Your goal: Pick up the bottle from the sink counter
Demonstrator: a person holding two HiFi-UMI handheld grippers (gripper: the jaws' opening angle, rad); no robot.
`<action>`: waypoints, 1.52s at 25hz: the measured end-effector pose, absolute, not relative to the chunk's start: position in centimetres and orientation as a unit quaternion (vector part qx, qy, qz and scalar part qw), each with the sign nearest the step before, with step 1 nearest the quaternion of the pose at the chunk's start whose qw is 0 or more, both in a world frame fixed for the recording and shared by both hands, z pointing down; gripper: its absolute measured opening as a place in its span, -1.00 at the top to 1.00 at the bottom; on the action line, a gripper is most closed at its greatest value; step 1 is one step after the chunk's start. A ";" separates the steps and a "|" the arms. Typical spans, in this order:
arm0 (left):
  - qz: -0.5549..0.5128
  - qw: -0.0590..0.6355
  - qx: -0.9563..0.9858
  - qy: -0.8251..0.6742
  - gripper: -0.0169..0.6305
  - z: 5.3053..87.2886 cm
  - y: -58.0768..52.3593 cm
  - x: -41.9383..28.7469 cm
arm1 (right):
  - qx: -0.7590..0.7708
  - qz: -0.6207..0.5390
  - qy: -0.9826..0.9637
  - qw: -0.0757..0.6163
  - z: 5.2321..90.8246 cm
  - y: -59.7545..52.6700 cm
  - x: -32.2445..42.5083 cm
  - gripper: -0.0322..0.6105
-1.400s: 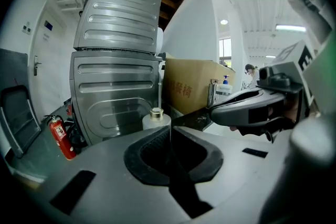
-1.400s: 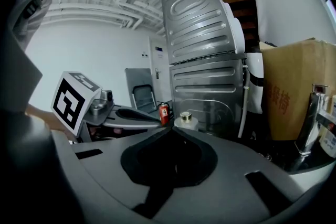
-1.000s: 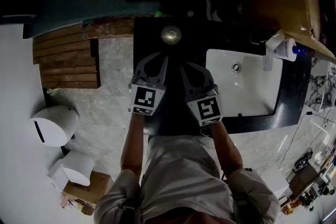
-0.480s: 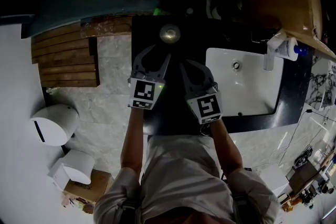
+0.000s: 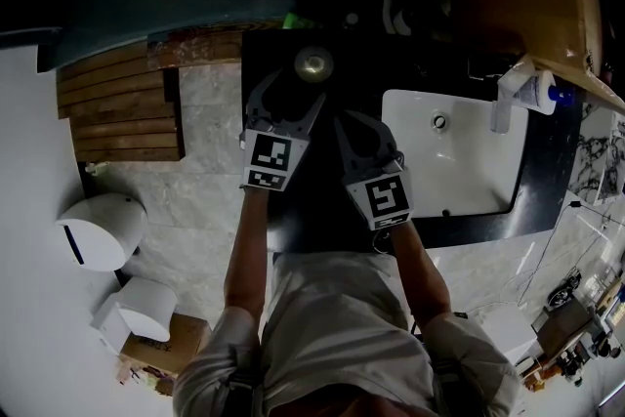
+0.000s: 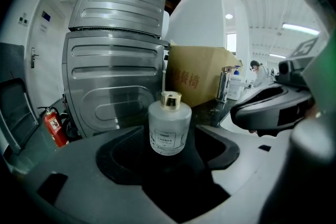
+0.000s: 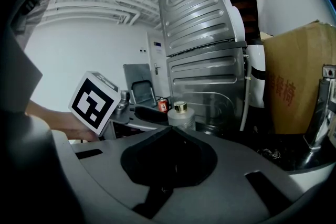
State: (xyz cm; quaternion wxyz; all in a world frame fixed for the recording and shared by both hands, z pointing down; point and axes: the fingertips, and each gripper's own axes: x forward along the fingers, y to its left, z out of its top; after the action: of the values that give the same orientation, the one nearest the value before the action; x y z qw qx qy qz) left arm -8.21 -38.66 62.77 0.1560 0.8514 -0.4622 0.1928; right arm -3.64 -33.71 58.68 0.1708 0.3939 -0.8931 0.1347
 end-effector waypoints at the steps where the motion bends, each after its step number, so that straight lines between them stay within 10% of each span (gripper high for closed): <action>1: 0.193 0.157 0.852 -0.461 0.08 62.9 -38.9 -8.1 | 0.394 0.135 -0.893 0.172 58.8 -33.8 -3.6 0.91; 38: 0.238 0.132 0.859 -0.433 -0.06 64.8 -42.4 -6.0 | 0.407 0.141 -0.886 0.171 59.1 -34.6 -2.7 0.91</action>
State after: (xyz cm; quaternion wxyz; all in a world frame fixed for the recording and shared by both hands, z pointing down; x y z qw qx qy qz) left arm -6.01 -42.43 64.76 0.1319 0.8591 -0.4335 0.2380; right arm -2.73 -34.59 59.15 0.1707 0.4074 -0.8861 0.1406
